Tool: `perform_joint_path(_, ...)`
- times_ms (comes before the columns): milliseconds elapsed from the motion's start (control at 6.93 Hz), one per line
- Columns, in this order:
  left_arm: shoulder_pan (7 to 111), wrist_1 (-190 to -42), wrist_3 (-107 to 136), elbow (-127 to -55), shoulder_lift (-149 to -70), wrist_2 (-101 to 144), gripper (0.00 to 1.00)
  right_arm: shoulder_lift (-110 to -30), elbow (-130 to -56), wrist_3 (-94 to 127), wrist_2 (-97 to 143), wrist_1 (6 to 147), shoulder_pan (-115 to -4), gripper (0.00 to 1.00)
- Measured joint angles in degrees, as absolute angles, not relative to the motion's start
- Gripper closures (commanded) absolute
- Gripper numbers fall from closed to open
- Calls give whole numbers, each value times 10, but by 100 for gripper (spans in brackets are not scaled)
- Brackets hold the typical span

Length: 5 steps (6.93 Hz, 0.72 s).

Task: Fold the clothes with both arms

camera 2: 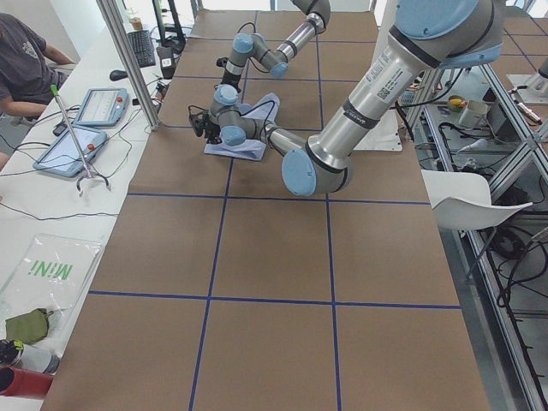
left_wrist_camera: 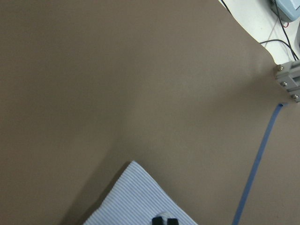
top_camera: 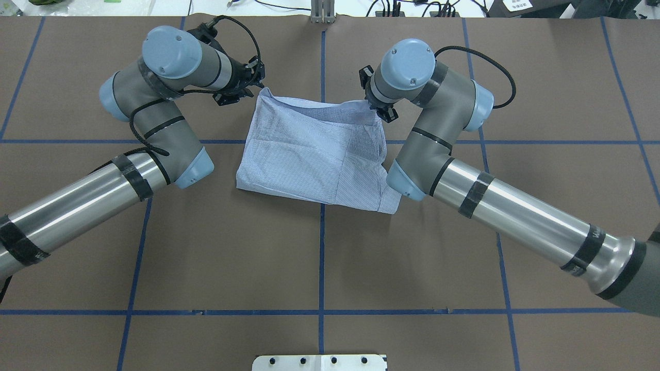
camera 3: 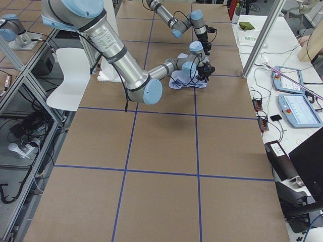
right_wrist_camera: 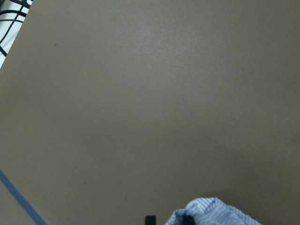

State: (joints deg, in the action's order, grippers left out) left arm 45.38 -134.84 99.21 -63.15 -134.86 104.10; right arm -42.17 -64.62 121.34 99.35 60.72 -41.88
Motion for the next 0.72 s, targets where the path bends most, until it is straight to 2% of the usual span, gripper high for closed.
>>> perform_joint_path(433, 474, -1357, 975, -646, -1333, 1048, 0, -412, -634, 1155, 1041, 599, -457, 0)
perform_joint_path(722, 503, -1355, 939, -685, -1299, 1095, 0, -425, -667, 1146, 1044, 598, -447, 0)
